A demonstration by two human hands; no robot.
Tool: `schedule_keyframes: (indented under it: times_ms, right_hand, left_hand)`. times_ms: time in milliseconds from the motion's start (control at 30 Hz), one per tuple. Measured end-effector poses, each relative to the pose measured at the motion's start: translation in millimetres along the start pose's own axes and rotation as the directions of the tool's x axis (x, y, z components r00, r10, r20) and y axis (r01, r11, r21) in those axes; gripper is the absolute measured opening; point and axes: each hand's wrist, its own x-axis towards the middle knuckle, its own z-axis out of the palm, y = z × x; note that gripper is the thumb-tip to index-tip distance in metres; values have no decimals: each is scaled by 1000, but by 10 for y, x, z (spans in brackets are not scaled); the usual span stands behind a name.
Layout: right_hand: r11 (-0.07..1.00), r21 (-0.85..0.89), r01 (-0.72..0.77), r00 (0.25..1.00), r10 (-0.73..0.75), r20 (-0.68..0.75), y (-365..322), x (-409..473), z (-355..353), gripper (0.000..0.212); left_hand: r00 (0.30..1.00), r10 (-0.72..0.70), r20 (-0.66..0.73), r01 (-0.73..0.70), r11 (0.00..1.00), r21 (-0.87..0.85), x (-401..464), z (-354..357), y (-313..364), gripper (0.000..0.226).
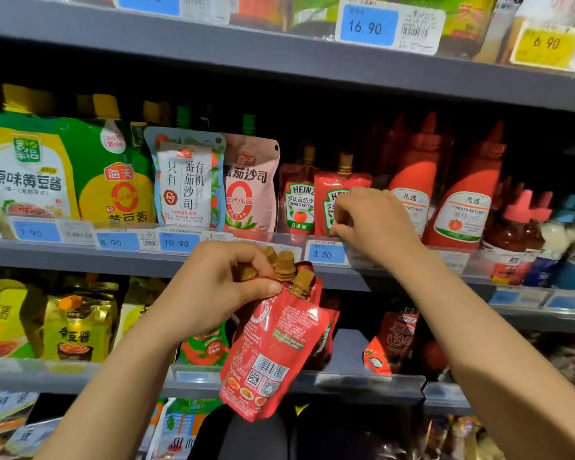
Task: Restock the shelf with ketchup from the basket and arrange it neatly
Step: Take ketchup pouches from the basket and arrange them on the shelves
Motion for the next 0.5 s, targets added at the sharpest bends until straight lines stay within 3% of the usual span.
schedule_keyframes:
  times_ms: [267,500]
  right_hand:
    - [996,-84,14,998,-9,55,28,114,-2,11]
    - [991,-136,-14,1000,15,4,-2,139,114,13]
  left_hand:
    - [1000,-11,2,11,1000,-8,-4,38,-13,14]
    - [1000,-16,6,16,999,-47,-49,9,14,16]
